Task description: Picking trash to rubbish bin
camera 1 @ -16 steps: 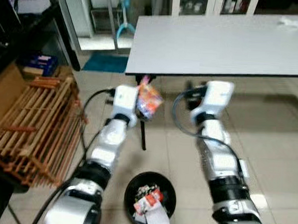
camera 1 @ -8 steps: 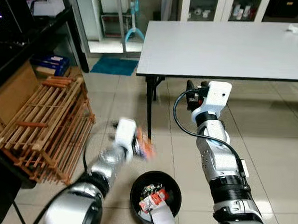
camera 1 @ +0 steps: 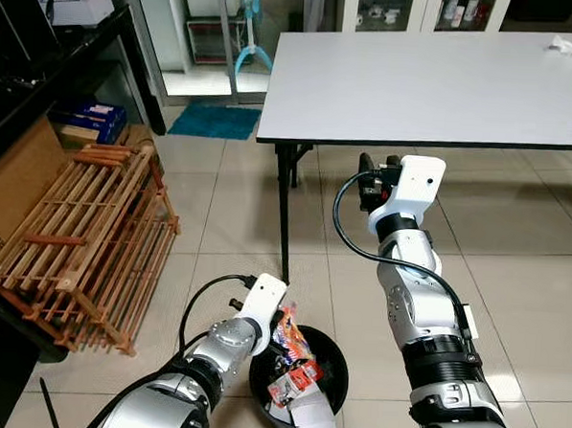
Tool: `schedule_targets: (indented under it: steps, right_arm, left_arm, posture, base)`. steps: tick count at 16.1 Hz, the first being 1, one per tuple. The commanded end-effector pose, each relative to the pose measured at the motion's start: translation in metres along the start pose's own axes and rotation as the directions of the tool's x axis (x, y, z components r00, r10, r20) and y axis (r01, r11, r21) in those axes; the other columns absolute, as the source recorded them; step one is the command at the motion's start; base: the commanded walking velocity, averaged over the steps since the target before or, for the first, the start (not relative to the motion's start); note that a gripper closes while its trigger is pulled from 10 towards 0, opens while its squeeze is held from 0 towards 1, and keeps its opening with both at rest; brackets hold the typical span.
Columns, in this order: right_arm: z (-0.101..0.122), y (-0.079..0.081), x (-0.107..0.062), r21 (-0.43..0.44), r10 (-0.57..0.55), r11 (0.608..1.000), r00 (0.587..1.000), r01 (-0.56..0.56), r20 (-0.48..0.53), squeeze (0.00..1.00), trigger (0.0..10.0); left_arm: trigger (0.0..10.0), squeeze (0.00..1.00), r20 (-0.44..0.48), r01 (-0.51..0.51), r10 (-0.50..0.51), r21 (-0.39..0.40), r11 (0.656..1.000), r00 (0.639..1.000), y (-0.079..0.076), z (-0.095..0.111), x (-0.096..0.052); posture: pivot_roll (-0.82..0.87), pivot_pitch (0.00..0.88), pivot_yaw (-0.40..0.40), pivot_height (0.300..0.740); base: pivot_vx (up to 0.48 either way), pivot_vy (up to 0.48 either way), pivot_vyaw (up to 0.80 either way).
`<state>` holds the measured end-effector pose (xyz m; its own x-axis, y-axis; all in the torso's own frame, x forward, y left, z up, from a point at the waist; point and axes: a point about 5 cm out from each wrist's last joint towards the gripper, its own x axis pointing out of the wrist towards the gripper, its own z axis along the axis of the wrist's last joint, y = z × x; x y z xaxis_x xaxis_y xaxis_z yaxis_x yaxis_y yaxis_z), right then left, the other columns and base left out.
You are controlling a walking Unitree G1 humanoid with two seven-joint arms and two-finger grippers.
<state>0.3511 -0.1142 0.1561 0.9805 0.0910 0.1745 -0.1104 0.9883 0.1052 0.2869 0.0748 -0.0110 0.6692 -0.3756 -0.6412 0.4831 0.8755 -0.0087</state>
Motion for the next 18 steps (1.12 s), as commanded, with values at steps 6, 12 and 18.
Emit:
schedule_targets:
  steps: [6, 12, 18]
  right_arm:
    - [0.0041, 0.0029, 0.0013, 0.005, 0.002, 1.0, 1.0, -0.002, 0.013, 0.0, 10.0]
    - [0.0046, 0.0024, 0.0006, 0.005, 0.0, 1.0, 1.0, 0.0, 0.015, 0.0, 10.0]
    - [0.0046, 0.0021, 0.0001, 0.005, -0.004, 1.0, 1.0, 0.004, 0.014, 0.0, 10.0]
  left_arm:
    - [10.0, 1.0, 0.025, -0.039, 0.039, -0.002, 0.999, 0.999, 0.0069, 0.0043, -0.0009]
    - [10.0, 1.0, 0.041, -0.052, 0.052, -0.005, 0.999, 0.998, 0.0084, 0.0074, -0.0009]
    - [10.0, 1.0, 0.049, -0.048, 0.048, -0.001, 0.999, 0.998, 0.0069, 0.0086, -0.0005]
  posture:
    - [-0.06, 0.0, 0.112, 0.74]
    - [-0.05, 0.0, 0.112, 0.74]
    - [-0.05, 0.0, 0.114, 0.74]
  base:
    - [0.0, 0.0, 0.0]
    - [0.0, 0.0, 0.0]
    - [0.0, 0.0, 0.0]
